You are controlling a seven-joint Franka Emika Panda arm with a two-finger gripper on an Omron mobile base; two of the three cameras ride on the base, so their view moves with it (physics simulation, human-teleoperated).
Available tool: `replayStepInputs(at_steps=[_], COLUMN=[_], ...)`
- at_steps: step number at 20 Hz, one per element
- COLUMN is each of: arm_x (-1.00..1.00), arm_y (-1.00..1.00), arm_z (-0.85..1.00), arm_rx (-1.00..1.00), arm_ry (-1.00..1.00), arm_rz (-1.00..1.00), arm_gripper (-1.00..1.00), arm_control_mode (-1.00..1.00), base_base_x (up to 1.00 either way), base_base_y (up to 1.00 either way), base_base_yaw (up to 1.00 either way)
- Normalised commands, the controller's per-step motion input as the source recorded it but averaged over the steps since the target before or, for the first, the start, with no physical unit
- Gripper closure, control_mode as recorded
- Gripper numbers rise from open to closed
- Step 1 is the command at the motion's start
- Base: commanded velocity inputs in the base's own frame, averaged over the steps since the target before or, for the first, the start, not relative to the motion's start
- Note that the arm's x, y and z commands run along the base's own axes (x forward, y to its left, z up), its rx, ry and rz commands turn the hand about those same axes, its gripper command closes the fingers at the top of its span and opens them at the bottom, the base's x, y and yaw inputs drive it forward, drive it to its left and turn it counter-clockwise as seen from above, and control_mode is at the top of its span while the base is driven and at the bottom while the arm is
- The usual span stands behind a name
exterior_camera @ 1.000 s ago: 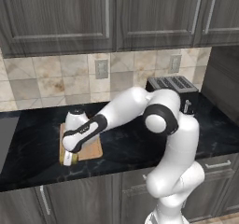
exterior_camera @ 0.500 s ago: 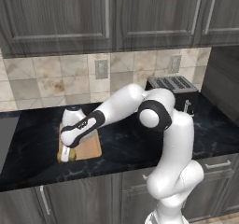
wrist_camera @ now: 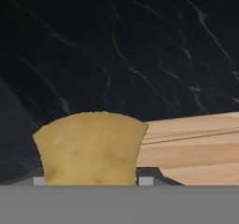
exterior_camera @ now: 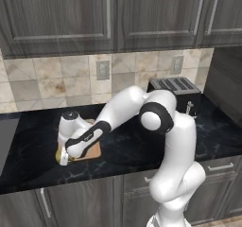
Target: Pick up the sponge from the counter and clean the cutting board by briefly scrubbing or pressing down on the cutting board. Once finished, release the sponge.
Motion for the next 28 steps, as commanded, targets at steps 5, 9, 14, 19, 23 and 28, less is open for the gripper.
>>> replayStepInputs(at_steps=[5,9,14,19,23,28], arm_x=[0.59,0.65,0.60,0.49,0.73,0.88], arm_y=[-0.03,-0.08,-0.10,-0.13,-0.04,0.00], arm_z=[-0.02,0.00,0.00,-0.05,-0.09,-0.06], arm_rx=[0.00,0.00,0.01,0.00,0.00,0.01], arm_ry=[-0.02,0.00,0.05,0.05,0.06,0.01], arm_rz=[-0.02,-0.02,-0.01,0.00,0.00,0.00], arm_gripper=[1.00,1.00,1.00,1.00,1.00,1.00], arm_control_mode=[-1.00,-1.00,-1.00,-1.00,-1.00,-1.00], base_base_x=[0.00,0.00,0.00,0.00,0.00,0.00], base_base_y=[0.00,0.00,0.00,0.00,0.00,0.00], base_base_yaw=[0.00,0.00,0.00,0.00,0.00,0.00])
